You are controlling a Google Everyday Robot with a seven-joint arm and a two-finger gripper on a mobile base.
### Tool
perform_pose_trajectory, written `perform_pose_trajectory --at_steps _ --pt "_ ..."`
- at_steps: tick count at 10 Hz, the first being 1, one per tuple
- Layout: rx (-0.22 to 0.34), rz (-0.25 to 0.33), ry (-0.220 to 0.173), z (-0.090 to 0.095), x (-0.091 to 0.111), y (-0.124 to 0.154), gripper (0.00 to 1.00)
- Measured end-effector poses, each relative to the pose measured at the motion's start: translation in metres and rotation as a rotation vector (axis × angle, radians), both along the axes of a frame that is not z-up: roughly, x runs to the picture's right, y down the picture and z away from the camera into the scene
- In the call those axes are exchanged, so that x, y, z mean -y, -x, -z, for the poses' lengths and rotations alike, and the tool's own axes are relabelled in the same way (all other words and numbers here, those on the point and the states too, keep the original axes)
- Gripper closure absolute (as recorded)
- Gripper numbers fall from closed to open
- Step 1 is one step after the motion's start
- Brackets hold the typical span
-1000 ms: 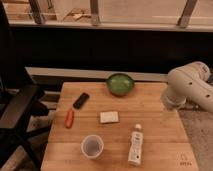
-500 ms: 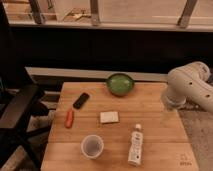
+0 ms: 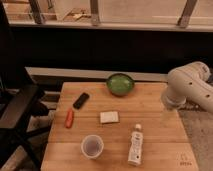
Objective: Drag the ceramic bowl in a circle
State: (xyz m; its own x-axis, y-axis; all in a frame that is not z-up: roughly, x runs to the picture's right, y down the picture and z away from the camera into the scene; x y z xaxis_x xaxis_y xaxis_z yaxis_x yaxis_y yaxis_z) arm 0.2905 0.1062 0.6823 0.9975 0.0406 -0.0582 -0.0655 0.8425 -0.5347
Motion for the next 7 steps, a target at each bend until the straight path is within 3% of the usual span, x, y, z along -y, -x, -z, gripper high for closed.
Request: perform_pose_trajectory --at_steps 5,7 --pt "0.001 -0.002 -0.002 0.0 0.001 0.0 0.35" --pt "0.034 -0.043 -0.051 -0.011 0.02 0.011 0.35"
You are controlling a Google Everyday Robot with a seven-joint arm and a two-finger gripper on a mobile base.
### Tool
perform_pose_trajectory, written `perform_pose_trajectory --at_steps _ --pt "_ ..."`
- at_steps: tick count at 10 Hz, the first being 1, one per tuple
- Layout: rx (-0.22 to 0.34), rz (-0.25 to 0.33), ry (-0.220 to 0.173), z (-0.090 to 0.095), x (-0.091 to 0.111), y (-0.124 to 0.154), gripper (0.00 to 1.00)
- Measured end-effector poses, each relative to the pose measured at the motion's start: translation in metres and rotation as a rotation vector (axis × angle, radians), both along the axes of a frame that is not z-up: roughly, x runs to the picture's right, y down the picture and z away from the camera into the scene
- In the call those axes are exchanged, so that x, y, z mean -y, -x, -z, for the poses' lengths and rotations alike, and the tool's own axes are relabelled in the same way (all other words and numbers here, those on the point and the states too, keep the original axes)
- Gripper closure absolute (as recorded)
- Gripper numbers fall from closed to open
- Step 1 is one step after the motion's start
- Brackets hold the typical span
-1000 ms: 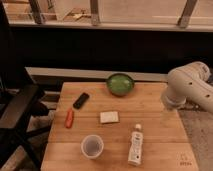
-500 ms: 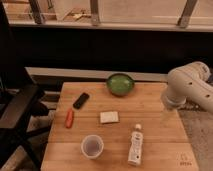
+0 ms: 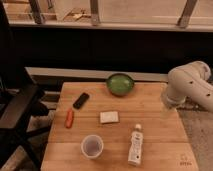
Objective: Drag the ceramic bowl in a circle
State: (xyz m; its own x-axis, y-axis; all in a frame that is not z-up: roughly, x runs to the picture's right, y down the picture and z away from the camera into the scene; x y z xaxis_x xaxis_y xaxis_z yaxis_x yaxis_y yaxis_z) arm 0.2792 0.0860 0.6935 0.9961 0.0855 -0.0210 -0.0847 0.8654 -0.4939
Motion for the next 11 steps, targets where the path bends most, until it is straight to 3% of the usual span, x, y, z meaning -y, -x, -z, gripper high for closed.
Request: perform_pose_trajectory --at_steps 2,5,6,7,11 --pt "0.099 -0.05 -0.084 -0.028 0.038 0.037 0.35" --pt "0.214 -0.044 -0.199 -0.064 0.079 0.08 0.35" --pt "0.261 -0.045 -0.219 -0.072 0.085 0.098 0.35" --pt "0.274 -0.047 -0.224 -0.073 0.086 0.103 0.35" --pt "0.271 -0.046 -0.226 -0.073 0.087 0.1 0.35"
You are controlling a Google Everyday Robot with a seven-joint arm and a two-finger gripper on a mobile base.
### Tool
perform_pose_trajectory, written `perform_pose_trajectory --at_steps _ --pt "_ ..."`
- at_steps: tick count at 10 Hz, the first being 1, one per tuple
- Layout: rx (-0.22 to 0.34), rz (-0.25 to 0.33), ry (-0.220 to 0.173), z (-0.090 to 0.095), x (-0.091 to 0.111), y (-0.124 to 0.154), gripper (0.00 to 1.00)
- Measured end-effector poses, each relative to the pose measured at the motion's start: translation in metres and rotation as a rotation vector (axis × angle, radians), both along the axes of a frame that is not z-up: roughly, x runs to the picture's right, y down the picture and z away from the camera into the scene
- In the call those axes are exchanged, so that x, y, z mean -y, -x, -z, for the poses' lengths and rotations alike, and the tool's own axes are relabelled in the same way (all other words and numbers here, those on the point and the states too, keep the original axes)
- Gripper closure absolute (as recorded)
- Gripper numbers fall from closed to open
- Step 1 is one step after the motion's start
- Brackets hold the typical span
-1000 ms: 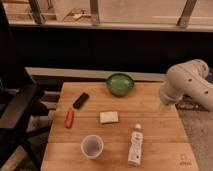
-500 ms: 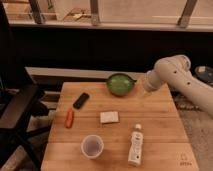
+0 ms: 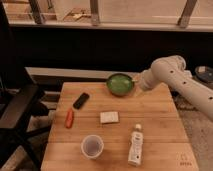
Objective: Drag the ceramic bowl in a circle
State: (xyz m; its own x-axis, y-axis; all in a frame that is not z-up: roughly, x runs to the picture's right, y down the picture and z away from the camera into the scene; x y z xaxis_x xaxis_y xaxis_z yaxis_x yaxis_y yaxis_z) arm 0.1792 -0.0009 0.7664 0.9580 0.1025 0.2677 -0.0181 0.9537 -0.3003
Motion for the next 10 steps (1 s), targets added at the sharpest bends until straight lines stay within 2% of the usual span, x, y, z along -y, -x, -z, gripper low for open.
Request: perform_pose_trajectory --at_steps 2,3,4,5,7,10 --pt "-0.004 0.04 -0.042 -0.009 0.02 0.007 0.35" --pt "0.006 0.077 -0.058 -0.025 0.03 0.021 0.35" --pt "0.022 0.117 -0.053 -0.044 0.031 0.037 0.35" --pt "0.043 0.152 -0.038 -0.061 0.028 0.054 0.35" --pt "0.068 0.192 0.026 -0.102 0.009 0.072 0.35" --pt "0.073 0.167 0.106 -0.145 -0.007 0.074 0.35"
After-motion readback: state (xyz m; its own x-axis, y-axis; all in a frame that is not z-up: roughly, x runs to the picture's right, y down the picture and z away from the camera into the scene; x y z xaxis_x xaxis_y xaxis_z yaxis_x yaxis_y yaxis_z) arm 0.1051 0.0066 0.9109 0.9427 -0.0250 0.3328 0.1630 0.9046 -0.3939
